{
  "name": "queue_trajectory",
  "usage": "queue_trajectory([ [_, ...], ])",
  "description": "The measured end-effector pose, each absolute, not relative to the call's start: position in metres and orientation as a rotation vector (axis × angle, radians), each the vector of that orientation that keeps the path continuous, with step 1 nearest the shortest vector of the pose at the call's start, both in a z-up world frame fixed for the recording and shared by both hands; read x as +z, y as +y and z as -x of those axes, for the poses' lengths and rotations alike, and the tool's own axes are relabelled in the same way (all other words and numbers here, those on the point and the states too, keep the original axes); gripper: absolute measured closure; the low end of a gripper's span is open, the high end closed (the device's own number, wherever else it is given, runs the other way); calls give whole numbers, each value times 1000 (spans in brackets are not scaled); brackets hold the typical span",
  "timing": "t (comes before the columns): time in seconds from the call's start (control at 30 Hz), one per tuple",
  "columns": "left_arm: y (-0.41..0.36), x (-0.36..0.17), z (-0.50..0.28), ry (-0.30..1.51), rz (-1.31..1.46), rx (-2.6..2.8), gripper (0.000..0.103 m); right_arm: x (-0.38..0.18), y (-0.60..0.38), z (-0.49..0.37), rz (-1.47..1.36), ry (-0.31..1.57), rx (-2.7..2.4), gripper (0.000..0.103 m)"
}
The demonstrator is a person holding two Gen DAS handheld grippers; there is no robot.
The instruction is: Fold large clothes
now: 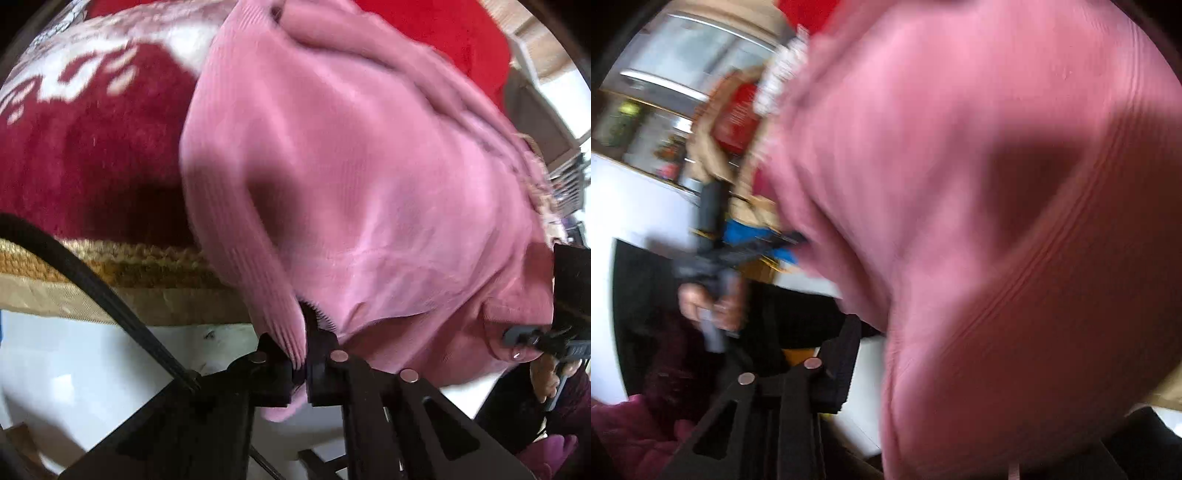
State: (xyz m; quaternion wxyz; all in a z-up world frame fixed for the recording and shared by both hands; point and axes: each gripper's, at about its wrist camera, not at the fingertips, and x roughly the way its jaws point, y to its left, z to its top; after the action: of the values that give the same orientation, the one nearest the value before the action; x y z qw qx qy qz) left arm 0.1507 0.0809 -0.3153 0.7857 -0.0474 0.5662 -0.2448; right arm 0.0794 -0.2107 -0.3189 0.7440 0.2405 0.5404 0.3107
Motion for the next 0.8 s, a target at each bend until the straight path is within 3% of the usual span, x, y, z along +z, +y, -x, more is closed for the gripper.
queue_trajectory([
  [0.07,78,-299,-145,1177,138,-605,99,-289,-216,-77,-531,1091,712,77],
  [0.27,83,-220,-148,984,334,-828,99,-207,-234,-94,-515,845,735,81],
  [0.43,98,-149,-214,832,437,-805,99,-151,-296,-145,-645,610,640,81],
  [0.53,121,-128,-287,806,463,-690,96,-143,-352,-189,-846,546,503,79],
  [0.63,128,-146,-351,857,573,-583,96,-170,-399,-248,-1103,614,435,77],
  [0.7,132,-174,-372,917,682,-538,94,-203,-431,-270,-1266,602,370,69],
  [0.77,127,-206,-372,940,730,-455,75,-228,-445,-276,-1364,571,316,11],
  [0.8,125,-213,-366,926,702,-401,69,-239,-458,-270,-1404,530,252,7],
])
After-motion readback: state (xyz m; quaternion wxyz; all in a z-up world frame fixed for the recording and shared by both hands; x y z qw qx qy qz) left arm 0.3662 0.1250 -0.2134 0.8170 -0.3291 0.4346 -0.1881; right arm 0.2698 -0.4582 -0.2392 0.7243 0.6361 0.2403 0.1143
